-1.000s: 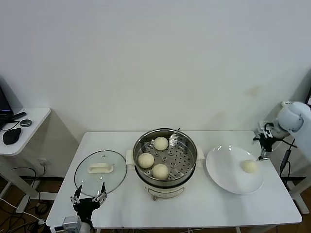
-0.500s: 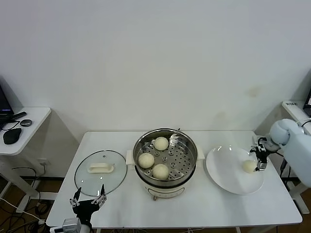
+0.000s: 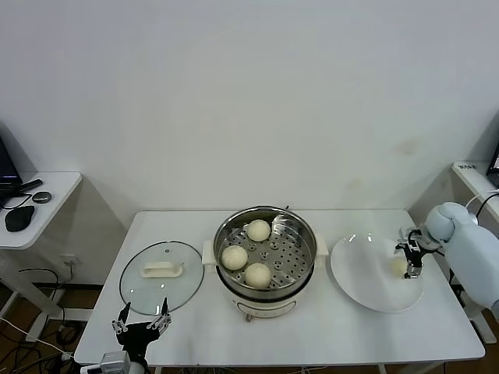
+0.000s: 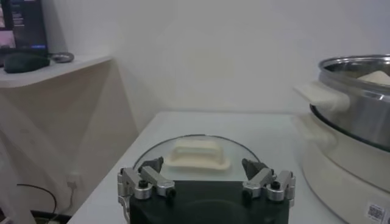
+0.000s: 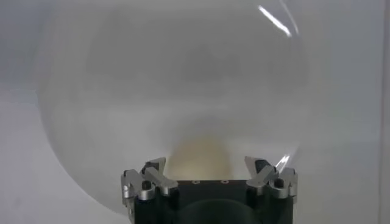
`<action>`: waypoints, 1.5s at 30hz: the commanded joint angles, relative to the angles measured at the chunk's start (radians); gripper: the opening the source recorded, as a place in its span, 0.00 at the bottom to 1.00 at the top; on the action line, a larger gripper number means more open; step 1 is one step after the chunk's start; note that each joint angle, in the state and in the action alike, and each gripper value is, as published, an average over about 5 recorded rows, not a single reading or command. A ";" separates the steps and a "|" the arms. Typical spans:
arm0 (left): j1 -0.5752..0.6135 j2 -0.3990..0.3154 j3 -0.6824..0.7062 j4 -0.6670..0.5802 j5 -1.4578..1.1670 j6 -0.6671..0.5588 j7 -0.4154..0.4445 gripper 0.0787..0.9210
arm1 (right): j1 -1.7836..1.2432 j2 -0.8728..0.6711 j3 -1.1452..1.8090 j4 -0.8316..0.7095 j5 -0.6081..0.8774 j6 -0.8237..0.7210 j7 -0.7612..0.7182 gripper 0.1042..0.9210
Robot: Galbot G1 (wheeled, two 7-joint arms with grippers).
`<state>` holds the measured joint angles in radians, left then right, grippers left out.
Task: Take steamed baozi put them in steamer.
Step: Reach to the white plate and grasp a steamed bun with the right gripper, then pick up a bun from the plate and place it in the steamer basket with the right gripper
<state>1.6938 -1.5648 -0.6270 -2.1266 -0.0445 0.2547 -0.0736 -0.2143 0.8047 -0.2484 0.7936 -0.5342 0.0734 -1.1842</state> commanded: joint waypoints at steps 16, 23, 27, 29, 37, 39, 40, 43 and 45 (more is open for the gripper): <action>0.001 -0.001 0.001 0.003 0.003 -0.001 -0.001 0.88 | -0.011 0.016 0.018 -0.036 -0.018 -0.005 0.012 0.88; 0.000 -0.001 0.001 0.006 0.003 -0.001 -0.001 0.88 | -0.007 0.013 0.016 -0.038 -0.015 -0.010 0.014 0.82; -0.002 0.000 0.001 0.008 0.003 -0.001 -0.001 0.88 | 0.002 0.008 0.013 -0.037 0.000 -0.014 0.008 0.75; -0.005 -0.001 0.002 0.010 0.003 0.000 -0.001 0.88 | 0.009 0.004 0.009 -0.034 0.011 -0.018 -0.002 0.72; -0.014 -0.001 0.009 0.019 0.005 -0.001 -0.002 0.88 | 0.094 -0.041 -0.094 0.052 0.157 -0.073 -0.067 0.70; -0.019 0.000 0.011 0.023 0.006 -0.001 -0.002 0.88 | 0.148 -0.067 -0.164 0.109 0.240 -0.106 -0.087 0.70; -0.022 0.000 0.012 0.025 0.007 -0.002 -0.003 0.88 | 0.181 -0.081 -0.200 0.138 0.285 -0.124 -0.097 0.69; -0.030 -0.001 0.017 0.027 0.008 -0.002 -0.003 0.88 | 0.304 -0.115 -0.321 0.232 0.414 -0.174 -0.134 0.67; -0.035 -0.002 0.021 0.024 0.007 -0.002 -0.003 0.88 | 0.400 -0.120 -0.411 0.282 0.487 -0.201 -0.156 0.66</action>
<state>1.6630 -1.5670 -0.6081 -2.1014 -0.0372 0.2527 -0.0765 -0.0823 0.7475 -0.3794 0.8758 -0.3480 -0.0193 -1.2580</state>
